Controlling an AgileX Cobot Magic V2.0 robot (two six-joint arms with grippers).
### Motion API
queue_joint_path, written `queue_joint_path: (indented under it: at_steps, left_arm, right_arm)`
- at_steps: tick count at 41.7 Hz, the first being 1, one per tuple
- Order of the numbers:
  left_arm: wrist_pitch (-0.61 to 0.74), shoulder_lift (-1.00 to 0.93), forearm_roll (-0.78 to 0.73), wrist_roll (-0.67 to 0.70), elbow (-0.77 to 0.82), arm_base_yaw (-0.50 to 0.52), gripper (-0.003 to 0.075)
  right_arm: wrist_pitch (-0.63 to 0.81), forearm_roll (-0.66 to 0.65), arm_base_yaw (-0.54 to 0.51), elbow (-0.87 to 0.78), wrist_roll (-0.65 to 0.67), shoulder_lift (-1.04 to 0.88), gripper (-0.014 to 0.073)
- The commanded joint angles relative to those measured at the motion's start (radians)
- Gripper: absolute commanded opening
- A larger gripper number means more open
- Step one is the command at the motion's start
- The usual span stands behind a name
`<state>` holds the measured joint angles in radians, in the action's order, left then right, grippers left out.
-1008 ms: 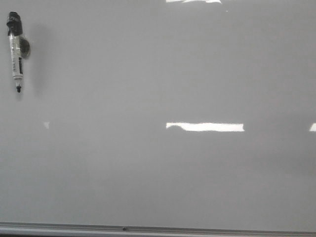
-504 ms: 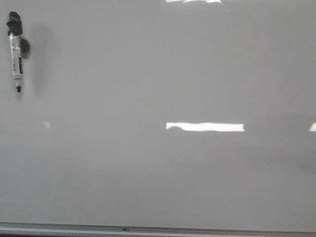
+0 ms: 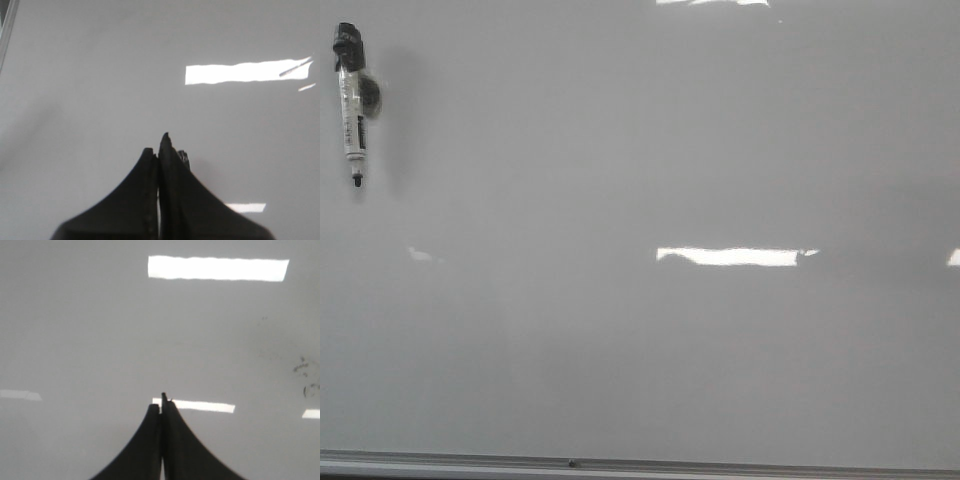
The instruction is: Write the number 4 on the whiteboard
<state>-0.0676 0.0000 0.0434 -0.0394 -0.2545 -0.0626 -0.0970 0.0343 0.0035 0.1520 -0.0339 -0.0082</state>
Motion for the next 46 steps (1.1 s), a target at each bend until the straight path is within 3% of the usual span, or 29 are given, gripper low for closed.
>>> queue_joint_path:
  at_steps: [1, 14, 21, 46]
  left_arm:
    - [-0.024, 0.052, -0.011, -0.002, -0.129, 0.001, -0.0020]
    - [-0.309, 0.262, -0.043, -0.002, -0.417, 0.001, -0.0020]
    - [-0.375, 0.372, -0.043, -0.002, -0.458, 0.001, -0.0020]
    - [-0.433, 0.542, -0.026, 0.000, -0.453, 0.001, -0.0020]
  right_arm:
    - [-0.014, -0.002, -0.007, 0.128, -0.002, 0.014, -0.0068]
    - [-0.291, -0.002, -0.007, 0.404, -0.002, 0.224, -0.0068]
    - [-0.398, -0.002, -0.007, 0.473, -0.002, 0.370, -0.0068]
    - [-0.416, -0.002, -0.007, 0.468, -0.002, 0.653, -0.0067]
